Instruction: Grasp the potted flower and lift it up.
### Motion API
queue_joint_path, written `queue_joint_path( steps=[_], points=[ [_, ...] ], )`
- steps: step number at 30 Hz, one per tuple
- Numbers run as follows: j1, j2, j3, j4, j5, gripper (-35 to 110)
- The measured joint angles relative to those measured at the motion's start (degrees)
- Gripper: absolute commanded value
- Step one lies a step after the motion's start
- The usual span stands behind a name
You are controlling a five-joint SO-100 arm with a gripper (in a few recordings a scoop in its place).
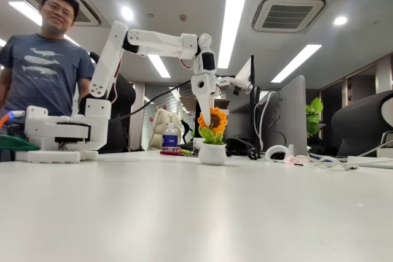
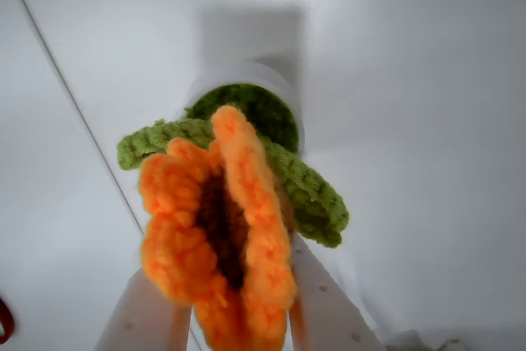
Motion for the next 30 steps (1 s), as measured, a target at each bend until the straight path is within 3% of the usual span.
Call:
queue_joint_path(
  steps=[16, 25, 30],
  points=[
    [0.6, 23.6, -6.9, 12.7, -8.3, 0],
    [7.3, 44.3, -3.1, 12.8, -16.0, 0],
    [11.2, 58.5, 7.6, 7.1, -21.1, 0]
  ],
)
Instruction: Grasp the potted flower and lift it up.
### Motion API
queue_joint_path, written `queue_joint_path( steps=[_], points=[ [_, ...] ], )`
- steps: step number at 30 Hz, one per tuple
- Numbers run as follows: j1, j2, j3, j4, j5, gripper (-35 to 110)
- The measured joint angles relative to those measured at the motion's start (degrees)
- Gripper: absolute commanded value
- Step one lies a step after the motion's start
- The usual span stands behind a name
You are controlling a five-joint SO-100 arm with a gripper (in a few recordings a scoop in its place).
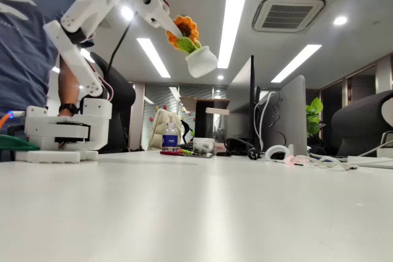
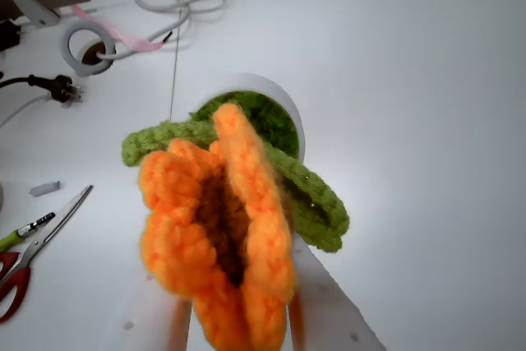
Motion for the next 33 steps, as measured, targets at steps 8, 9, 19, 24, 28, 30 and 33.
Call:
queue_joint_path(
  steps=[8, 9, 19, 24, 28, 30, 33],
  points=[
    [4.7, 22.8, 16.7, -7.8, -6.4, 0],
    [4.8, 24.0, 17.3, -7.8, -6.9, 0],
    [5.6, 39.0, 25.5, -12.7, -10.5, 0],
    [6.2, 44.5, 27.0, -13.2, -11.9, 0],
    [6.9, 47.6, 28.1, -14.2, -13.0, 0],
    [7.7, 49.1, 28.5, -14.8, -13.1, 0],
    [8.5, 50.1, 28.5, -14.9, -13.1, 0]
  ],
)
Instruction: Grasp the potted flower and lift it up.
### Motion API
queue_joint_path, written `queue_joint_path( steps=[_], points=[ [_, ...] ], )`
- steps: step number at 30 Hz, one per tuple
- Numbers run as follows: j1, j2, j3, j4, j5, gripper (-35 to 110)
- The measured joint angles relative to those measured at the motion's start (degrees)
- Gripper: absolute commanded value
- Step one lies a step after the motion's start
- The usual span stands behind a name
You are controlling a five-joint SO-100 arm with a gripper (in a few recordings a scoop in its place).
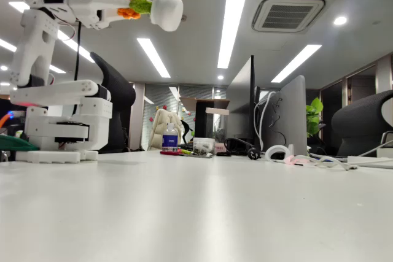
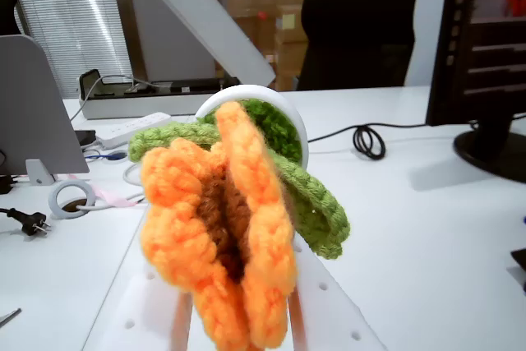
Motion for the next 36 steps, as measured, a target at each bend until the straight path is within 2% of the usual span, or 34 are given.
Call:
queue_joint_path(
  steps=[36],
  points=[
    [2.0, 0.2, -9.0, 1.8, -0.9, 0]
  ],
)
